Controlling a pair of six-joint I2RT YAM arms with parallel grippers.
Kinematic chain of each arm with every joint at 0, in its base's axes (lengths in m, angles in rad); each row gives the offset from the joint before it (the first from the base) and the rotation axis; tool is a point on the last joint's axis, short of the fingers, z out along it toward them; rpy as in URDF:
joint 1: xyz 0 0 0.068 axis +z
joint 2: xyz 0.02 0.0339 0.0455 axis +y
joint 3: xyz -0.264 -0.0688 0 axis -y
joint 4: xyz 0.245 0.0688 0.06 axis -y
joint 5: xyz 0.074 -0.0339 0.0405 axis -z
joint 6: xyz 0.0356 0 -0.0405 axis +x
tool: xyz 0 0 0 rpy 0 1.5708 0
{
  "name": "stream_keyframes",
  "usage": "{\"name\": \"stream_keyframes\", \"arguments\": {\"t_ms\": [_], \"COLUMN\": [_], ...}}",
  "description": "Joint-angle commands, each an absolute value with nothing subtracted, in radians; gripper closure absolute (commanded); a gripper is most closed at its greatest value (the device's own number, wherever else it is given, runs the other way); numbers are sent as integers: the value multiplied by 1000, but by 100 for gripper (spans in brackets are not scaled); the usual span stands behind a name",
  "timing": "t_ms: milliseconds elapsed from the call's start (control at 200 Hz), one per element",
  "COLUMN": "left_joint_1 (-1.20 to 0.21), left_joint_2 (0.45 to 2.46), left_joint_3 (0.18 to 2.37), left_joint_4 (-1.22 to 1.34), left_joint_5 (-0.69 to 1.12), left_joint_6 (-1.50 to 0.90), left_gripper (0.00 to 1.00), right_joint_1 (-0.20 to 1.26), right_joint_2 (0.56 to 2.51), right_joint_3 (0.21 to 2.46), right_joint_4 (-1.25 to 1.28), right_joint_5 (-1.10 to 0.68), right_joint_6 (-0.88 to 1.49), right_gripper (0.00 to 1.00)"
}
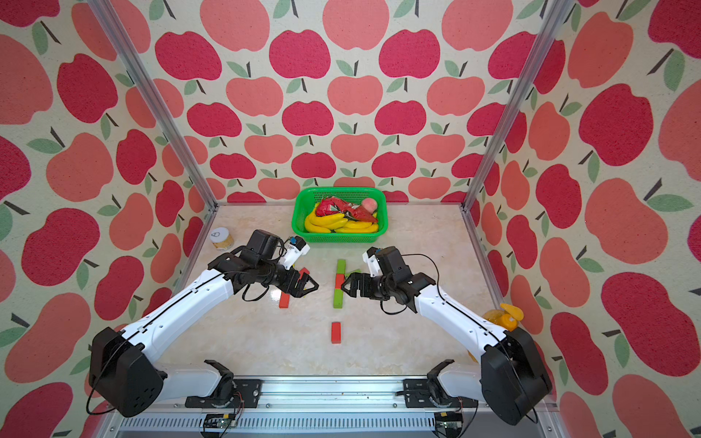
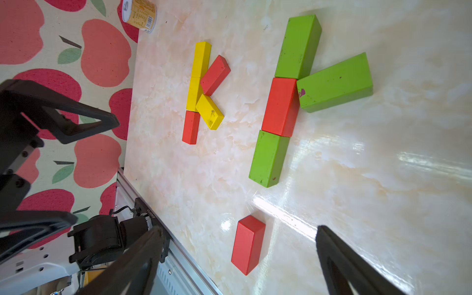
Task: Assemble the letter k with building blocks
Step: Pick up the building block from the center of the board.
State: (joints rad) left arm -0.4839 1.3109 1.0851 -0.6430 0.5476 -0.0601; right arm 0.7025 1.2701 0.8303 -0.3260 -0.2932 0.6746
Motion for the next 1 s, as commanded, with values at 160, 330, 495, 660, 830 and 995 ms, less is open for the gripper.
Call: {"name": "stream_keyframes", "arguments": {"t_ms": [160, 330, 495, 660, 830, 995], "left_joint_1": [-315, -255, -238, -227, -228, -228], "left_joint_2": [1299, 1250, 1199, 1166, 1133, 1112], "left_joint_3": [1037, 991, 929, 904, 887, 889], "left_joint_4": [-839, -904, -871, -853, -850, -865], "left_joint_5": [808, 834, 774, 762, 736, 713], "left_joint_6": [-149, -205, -234, -253, -271, -276], "left_gripper": [2, 2, 2, 2, 2, 2], "right_joint_1": [924, 1021, 1075, 1093, 1117, 1162], "right_joint_2": [1389, 1553, 1675, 1678, 1645, 1675], "right_joint_3": [890, 993, 1083, 1062, 1022, 1020], "right_joint_4": [-430, -500, -583, -605, -612, -624], "right_joint_5": [-16, -25, -15, -33, -28, -49], "right_joint_6": [809, 849, 844, 868, 881, 911], "right_gripper": [8, 12, 19, 32, 33, 38]}}
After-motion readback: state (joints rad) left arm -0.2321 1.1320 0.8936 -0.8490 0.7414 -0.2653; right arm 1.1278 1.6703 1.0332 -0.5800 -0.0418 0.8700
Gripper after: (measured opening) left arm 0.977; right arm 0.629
